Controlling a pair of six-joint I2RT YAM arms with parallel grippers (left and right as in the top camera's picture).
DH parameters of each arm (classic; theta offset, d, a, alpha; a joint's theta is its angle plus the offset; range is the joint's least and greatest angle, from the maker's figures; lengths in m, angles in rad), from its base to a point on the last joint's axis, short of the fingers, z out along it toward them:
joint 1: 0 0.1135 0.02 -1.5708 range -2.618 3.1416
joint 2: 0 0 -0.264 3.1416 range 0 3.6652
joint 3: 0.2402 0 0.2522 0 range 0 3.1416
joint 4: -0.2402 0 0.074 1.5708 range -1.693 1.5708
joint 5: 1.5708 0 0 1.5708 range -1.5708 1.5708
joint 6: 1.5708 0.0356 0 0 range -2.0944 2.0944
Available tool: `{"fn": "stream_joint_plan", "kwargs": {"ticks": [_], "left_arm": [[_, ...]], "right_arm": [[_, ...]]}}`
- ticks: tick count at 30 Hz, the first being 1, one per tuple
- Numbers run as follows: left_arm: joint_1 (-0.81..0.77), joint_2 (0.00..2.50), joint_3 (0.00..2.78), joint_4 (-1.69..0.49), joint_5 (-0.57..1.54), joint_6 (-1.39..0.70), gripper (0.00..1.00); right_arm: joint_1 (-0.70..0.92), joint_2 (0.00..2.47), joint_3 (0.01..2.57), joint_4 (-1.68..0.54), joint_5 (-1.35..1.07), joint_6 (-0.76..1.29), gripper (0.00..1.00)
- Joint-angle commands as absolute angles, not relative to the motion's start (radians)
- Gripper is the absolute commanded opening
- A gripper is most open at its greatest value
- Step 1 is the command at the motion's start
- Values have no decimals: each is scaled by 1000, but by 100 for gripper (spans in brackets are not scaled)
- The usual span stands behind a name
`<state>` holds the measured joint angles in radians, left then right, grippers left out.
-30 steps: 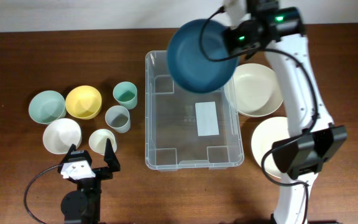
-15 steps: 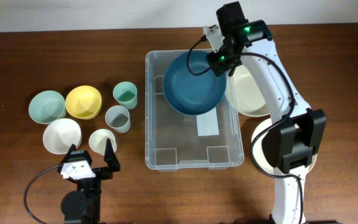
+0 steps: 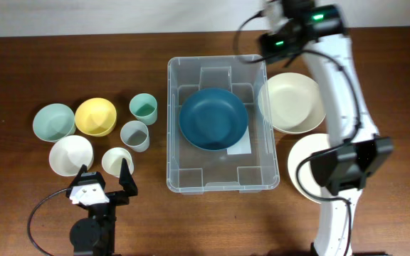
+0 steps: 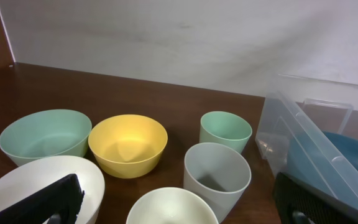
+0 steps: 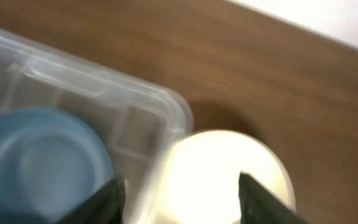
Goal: Pack container
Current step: 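Move the right gripper to the cream bowl's rim and grasp it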
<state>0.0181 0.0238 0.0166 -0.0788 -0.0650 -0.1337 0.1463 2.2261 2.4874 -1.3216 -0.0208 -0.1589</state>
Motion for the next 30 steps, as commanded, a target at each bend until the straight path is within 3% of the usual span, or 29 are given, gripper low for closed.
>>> {"fn": "stream_joint_plan", "kwargs": {"ticks": [1,9,16,22,23,29,30], "left_arm": [[18,17,9,-76,-75,-117,99],[18,17,9,-76,-75,-117,100],[18,17,9,-76,-75,-117,99],[18,17,9,-76,-75,-117,100],[18,17,9,-76,-75,-117,100],[18,17,9,-76,-75,-117,100],[18,17,9,-76,-75,-117,100]], "right_arm": [[-23,2206,2537,-1409,12,-114,67],[-284,2223,2206,-1372,-118,-119,73],[-289,2223,1833,-1134,-229,-130,74],[-263,2223,1680,-1008,-284,-167,74],[-261,2223,1668,-995,-285,-167,70],[-268,2222,1649,-949,-277,-167,9],[-274,2222,1660,-949,-278,-167,4]]}}
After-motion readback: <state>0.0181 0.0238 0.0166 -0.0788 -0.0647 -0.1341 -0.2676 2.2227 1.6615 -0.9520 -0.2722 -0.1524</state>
